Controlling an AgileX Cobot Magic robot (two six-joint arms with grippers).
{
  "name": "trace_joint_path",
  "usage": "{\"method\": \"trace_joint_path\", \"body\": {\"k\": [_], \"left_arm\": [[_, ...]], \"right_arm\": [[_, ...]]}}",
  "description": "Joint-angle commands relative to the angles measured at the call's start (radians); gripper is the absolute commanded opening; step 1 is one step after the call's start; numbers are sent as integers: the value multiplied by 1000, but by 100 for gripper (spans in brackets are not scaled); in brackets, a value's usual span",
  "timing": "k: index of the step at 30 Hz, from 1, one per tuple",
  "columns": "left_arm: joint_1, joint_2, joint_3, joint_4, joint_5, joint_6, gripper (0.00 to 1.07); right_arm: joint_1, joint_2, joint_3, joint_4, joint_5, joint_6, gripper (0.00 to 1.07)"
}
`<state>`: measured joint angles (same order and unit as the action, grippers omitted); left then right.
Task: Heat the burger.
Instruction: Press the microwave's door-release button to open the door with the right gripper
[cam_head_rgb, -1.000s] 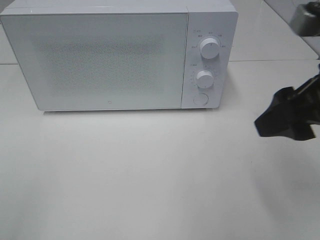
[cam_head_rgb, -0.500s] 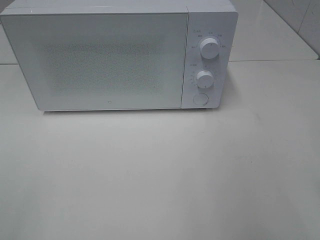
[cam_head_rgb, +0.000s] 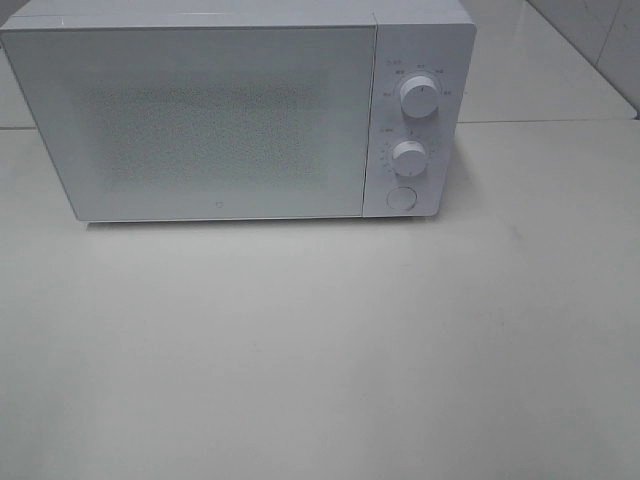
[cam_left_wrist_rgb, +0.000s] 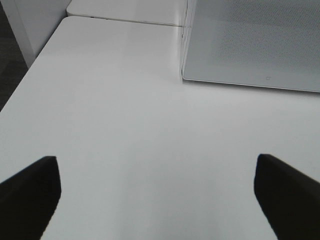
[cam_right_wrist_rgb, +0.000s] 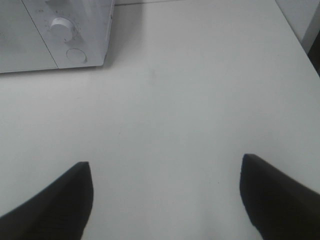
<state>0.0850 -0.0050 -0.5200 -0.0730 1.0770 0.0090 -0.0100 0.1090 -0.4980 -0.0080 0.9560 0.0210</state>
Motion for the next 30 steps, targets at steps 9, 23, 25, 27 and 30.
{"method": "trace_joint_path", "body": {"k": [9,23,25,27,30], "left_arm": [[4,-13,2,-3,-8,-3,98],[4,-4,2,-2,-8,-3,98],[4,-4,2,-2,-8,-3,98],[4,-4,2,-2,-8,-3,98],[4,-4,2,-2,-8,-3,98]], "right_arm": [[-7,-139,4,-6,4,-8,76],[-7,-139,-2,1,-3,-9,76],[-7,-113,-25,3,-19,-1,76],[-7,-99,-30,3,-27,-1,76],[-7,-36,-31,2,-79,-1,76]]}}
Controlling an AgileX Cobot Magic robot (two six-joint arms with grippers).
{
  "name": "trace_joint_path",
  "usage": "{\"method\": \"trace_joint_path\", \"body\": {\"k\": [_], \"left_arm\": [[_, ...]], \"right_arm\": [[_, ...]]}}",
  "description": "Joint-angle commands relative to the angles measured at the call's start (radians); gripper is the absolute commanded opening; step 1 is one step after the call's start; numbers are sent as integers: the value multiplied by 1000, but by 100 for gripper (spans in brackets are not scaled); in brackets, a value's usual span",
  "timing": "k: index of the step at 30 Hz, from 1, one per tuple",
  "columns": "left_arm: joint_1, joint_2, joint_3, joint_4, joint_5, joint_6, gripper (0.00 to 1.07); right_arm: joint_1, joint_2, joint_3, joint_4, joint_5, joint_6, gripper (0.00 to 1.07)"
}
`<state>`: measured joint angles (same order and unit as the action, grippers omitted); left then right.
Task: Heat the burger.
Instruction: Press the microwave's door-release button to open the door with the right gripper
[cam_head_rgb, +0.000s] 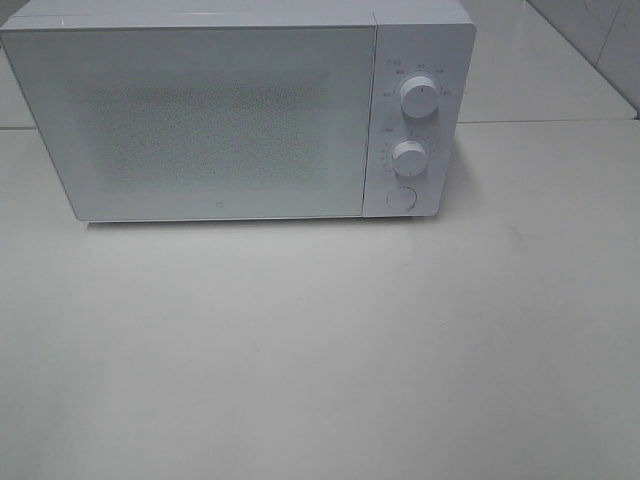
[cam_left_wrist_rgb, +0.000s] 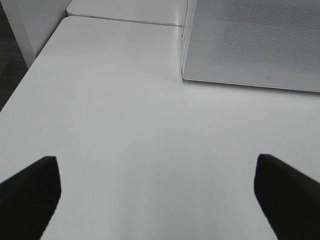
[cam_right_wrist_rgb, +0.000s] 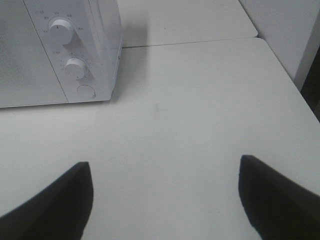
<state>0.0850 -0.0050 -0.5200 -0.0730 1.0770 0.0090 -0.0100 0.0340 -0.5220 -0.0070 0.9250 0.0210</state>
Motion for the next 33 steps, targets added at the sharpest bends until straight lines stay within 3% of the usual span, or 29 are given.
{"method": "trace_joint_path", "body": {"k": [1,18,29,33], "left_arm": [[4,-4,2,-2,-8,-3,98],[4,-4,2,-2,-8,-3,98],[4,-4,2,-2,-8,-3,98],[4,-4,2,-2,-8,-3,98]], "right_arm": [[-7,39,-7,1,-48,-1,76],[-7,350,-2,-2,-335,-2,76],[-7,534,67,-2,-540,-1,76],[-7,619,113,-6,-717,-1,76]]}}
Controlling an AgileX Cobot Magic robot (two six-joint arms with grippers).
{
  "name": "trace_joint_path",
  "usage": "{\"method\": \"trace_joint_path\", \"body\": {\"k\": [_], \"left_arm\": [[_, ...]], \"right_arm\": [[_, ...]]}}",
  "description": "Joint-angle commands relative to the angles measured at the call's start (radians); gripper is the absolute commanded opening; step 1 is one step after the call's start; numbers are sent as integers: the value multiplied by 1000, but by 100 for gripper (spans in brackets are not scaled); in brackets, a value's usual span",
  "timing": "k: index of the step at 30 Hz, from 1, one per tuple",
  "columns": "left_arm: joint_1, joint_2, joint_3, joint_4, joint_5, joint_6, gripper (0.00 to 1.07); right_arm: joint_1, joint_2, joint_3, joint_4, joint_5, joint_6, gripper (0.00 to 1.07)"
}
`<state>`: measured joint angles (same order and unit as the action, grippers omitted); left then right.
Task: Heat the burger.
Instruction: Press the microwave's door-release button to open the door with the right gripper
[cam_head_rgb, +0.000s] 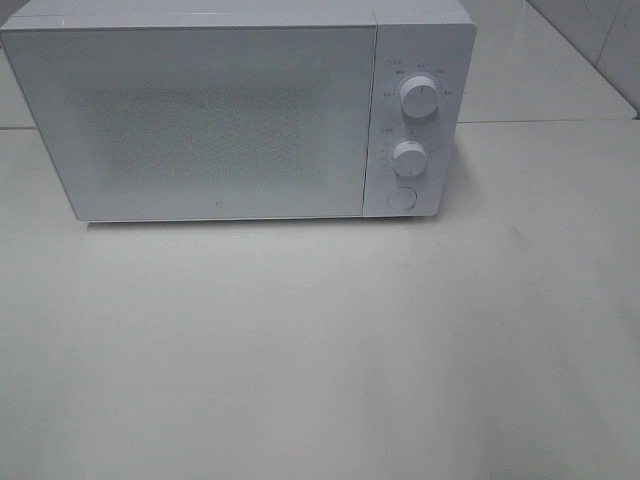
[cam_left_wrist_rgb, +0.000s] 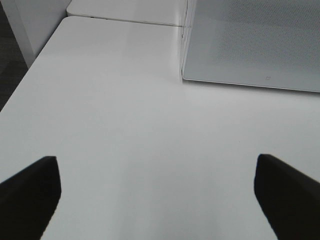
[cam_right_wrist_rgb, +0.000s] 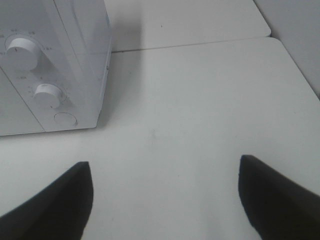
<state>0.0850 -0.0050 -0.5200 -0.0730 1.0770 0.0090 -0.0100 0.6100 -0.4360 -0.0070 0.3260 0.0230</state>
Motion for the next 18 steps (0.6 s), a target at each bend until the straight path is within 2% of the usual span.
{"method": "trace_joint_path", "body": {"k": [1,3,4,5,7,9,18], "left_arm": [[4,-4,2,-2,-8,-3,98],[4,-4,2,-2,-8,-3,98],[4,-4,2,-2,-8,-3,98],[4,-4,2,-2,-8,-3,98],[4,-4,2,-2,-8,-3,98],[4,-4,2,-2,-8,-3,98],[4,-4,2,-2,-8,-3,98]], "right_arm": [[-7,43,27,-6,-118,-3,76],[-7,93,66,-6,-258,-3,76],[-7,93,66,-6,-258,-3,76],[-7,125,89,-7,-368,-3,76],[-7,143,99,-7,-411,-5,76],[-7,198,132,-7,-584,-4,76],[-7,380,186,0,-916,-23,76]]}}
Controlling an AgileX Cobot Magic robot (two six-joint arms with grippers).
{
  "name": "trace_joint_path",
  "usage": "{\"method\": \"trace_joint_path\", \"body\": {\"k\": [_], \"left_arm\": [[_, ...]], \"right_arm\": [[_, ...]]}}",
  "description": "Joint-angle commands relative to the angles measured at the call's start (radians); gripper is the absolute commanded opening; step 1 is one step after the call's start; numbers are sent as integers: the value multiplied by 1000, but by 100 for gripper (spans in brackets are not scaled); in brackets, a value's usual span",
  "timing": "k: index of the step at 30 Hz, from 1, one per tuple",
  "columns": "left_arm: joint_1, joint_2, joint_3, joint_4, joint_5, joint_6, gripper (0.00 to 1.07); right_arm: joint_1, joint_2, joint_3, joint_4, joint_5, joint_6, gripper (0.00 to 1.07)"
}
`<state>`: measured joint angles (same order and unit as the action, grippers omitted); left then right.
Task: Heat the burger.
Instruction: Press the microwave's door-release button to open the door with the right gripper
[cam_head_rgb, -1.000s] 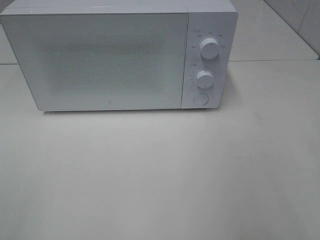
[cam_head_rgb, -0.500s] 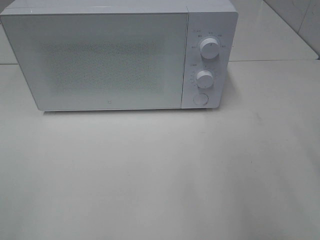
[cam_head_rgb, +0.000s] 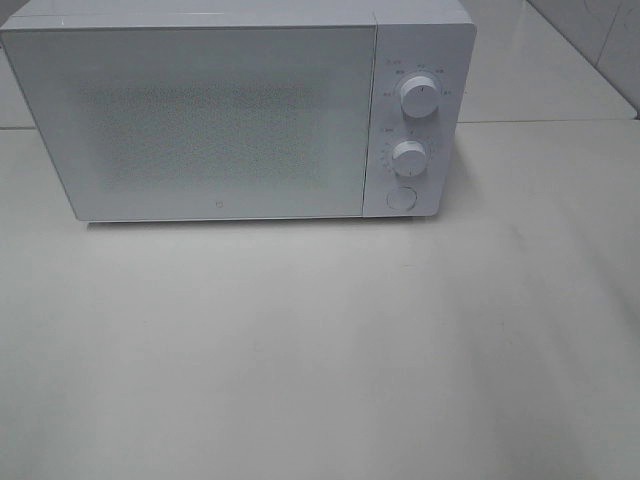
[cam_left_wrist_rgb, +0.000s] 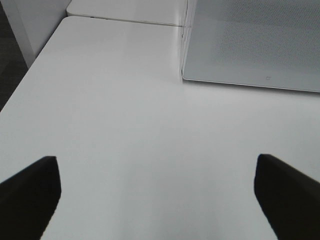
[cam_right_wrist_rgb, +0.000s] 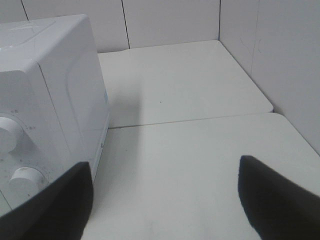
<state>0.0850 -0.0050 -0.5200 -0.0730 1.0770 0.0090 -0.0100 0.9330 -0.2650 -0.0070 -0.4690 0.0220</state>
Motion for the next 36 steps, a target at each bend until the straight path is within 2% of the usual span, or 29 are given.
{"method": "trace_joint_path", "body": {"k": [1,6,7,9,11,12,14,16,17,20,21,23,25,36], "left_arm": [[4,-4,2,-2,-8,-3,98],[4,-4,2,-2,-8,-3,98],[4,-4,2,-2,-8,-3,98],[4,-4,2,-2,-8,-3,98],[4,-4,2,-2,-8,-3,98],[4,-4,2,-2,-8,-3,98],[4,-4,2,-2,-8,-3,98],[4,-4,2,-2,-8,-3,98],[4,-4,2,-2,-8,-3,98],[4,-4,2,-2,-8,-3,98],[4,-4,2,-2,-8,-3,98],[4,-4,2,-2,-8,-3,98],[4,-4,2,-2,-8,-3,98],[4,-4,2,-2,-8,-3,98]], "right_arm": [[-3,109,24,13,-181,-37,76],[66,221,27,110,-271,-89,76],[129,281,27,173,-319,-150,76],[156,306,27,202,-344,-182,76],[253,387,27,316,-424,-239,76],[253,387,27,316,-424,-239,76],[385,488,27,446,-541,-273,76],[412,507,26,467,-573,-282,76],[470,546,17,515,-612,-300,76],[498,566,10,540,-629,-305,76],[550,603,-7,584,-647,-312,76],[572,620,-16,600,-650,-316,76],[633,676,-55,633,-651,-322,76],[709,775,-126,635,-640,-264,76]]}}
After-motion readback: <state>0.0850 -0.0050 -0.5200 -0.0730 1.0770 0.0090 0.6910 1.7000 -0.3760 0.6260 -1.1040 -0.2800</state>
